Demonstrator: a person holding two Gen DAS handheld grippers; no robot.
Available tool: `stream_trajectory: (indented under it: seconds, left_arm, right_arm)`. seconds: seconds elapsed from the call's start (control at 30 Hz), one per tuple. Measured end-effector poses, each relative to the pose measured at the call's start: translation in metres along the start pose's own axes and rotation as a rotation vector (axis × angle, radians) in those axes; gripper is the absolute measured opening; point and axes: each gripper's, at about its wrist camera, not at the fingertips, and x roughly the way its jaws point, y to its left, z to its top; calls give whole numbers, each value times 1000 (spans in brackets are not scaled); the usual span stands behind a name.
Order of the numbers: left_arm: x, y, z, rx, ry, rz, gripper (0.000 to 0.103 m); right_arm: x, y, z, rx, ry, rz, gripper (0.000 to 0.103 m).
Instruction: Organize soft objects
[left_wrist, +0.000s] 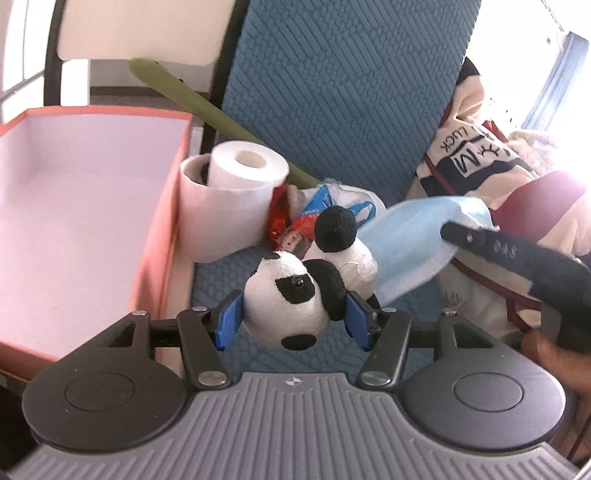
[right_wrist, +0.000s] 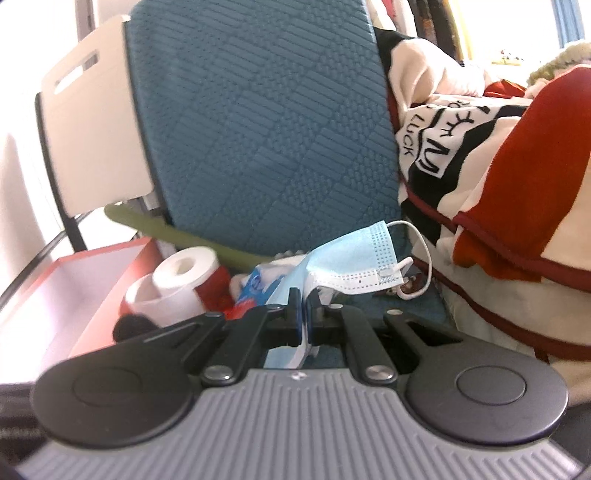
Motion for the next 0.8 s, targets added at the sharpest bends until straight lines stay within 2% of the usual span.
stream_trajectory:
  seconds: [0.13,0.3,0.57,0.8]
  left_arm:
    - [-14,8,-5,-40,-10,1,65]
    - [-25,14,-9,-44,-1,7,65]
    - [-41,29,-6,-63,-16,18,65]
    - [-50,28,-4,-56,-8,0,65]
  right_arm:
    - [-20,13,-6,-38,6,18,6]
    - [-47,28,-17,-78,-19,20,6]
    - [-68,43,-46,-72,72,40,6]
    - [-72,50,-48,-80,97,29,6]
